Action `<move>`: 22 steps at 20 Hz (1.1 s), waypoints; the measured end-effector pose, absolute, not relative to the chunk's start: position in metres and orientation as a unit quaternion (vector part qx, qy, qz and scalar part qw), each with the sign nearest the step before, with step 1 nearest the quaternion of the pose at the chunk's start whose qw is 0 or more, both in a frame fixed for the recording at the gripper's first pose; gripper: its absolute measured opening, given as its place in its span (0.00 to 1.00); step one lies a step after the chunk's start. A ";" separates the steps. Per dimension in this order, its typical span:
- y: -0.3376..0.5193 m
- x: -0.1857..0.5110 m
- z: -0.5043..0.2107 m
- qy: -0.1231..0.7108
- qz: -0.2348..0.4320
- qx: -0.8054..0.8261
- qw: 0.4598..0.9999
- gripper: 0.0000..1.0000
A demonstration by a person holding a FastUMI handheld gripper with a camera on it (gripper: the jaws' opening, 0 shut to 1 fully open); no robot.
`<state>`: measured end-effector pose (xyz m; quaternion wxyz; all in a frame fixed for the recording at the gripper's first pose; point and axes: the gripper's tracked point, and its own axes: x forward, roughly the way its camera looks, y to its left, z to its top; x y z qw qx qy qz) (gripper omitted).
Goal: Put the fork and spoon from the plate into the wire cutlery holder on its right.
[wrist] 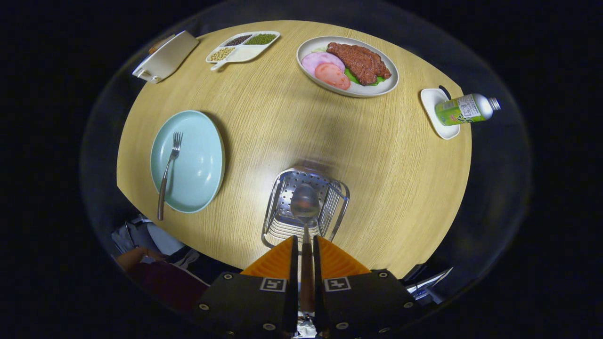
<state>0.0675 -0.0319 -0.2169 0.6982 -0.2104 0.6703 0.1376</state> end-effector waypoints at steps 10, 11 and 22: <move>0.070 0.062 -0.161 0.491 0.163 -0.115 0.848 0.83; 0.088 0.060 -0.163 0.470 0.167 -0.104 0.861 0.87; 0.212 -0.003 -0.270 0.448 0.186 -0.042 0.873 0.99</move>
